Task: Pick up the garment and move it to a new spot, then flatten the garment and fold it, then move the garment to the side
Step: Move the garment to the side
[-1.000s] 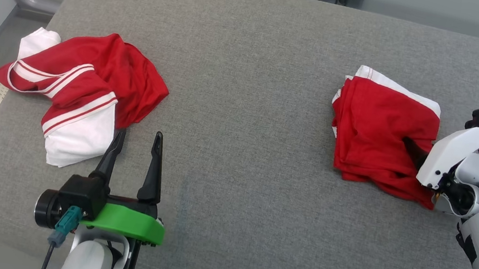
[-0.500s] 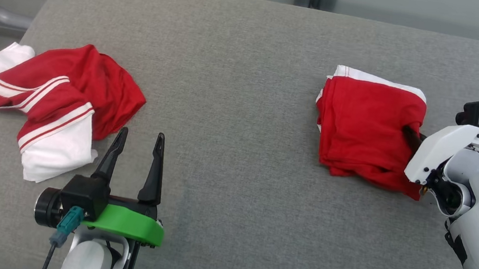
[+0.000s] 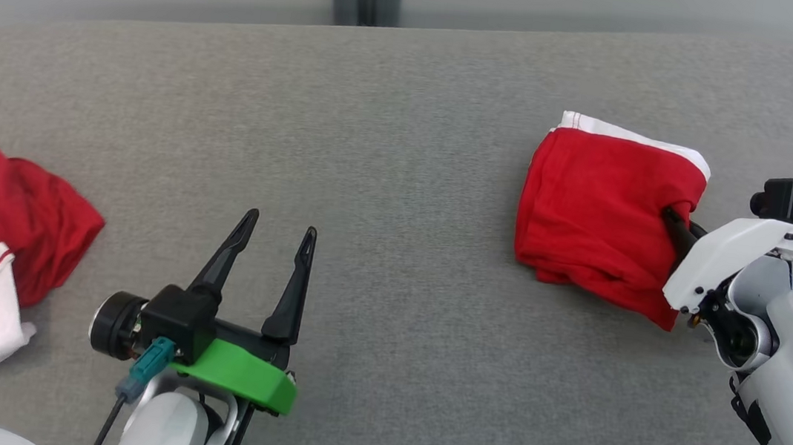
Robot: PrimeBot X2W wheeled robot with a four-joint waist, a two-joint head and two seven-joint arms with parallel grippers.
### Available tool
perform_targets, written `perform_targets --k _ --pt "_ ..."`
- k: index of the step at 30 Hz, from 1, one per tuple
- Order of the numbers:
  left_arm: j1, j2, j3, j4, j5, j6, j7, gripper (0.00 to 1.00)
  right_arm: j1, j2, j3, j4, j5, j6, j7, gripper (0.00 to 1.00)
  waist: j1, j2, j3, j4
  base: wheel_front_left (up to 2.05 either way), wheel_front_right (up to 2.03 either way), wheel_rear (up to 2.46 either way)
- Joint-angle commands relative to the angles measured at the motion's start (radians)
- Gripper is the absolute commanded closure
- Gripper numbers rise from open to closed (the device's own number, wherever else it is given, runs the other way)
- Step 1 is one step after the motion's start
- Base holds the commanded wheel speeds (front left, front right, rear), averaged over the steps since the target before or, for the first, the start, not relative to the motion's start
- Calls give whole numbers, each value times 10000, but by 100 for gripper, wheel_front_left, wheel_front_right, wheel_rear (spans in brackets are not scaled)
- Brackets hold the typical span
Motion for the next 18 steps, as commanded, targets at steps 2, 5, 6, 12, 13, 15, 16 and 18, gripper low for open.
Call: perform_targets --k 2,5,6,12,13,15,16,18 --pt "-192 91 -37 63 95 -53 -10 0 24 -43 91 -64 203 4 -172 100 0 0 -86 -1393 0 0 0" --pt "-307 93 -136 129 136 -82 -12 0 58 -105 267 -81 394 4 -336 100 0 0 -18 -1842 0 0 0" --pt "-341 97 -167 153 139 -92 -10 0 69 -124 337 -91 471 4 -395 100 0 0 10 -1961 0 0 0" --pt "-565 140 -272 232 213 -143 -12 0 -115 -262 673 -124 805 4 -669 100 0 0 319 -2300 0 0 0" --pt "-609 162 -291 230 230 -152 -12 0 -185 -303 721 -135 840 4 -734 100 0 0 405 -2305 0 0 0" --pt "-747 214 -342 237 245 -171 -12 0 -351 -412 901 -134 841 4 -775 100 0 0 626 -2276 0 0 0" --pt "-845 244 -381 245 289 -162 -10 0 -495 -521 966 -126 831 4 -804 100 0 0 817 -2237 0 0 0" --pt "-1044 312 -450 287 353 -168 -4 0 -785 -773 1207 -171 767 4 -710 100 0 0 1160 -2136 0 0 0"
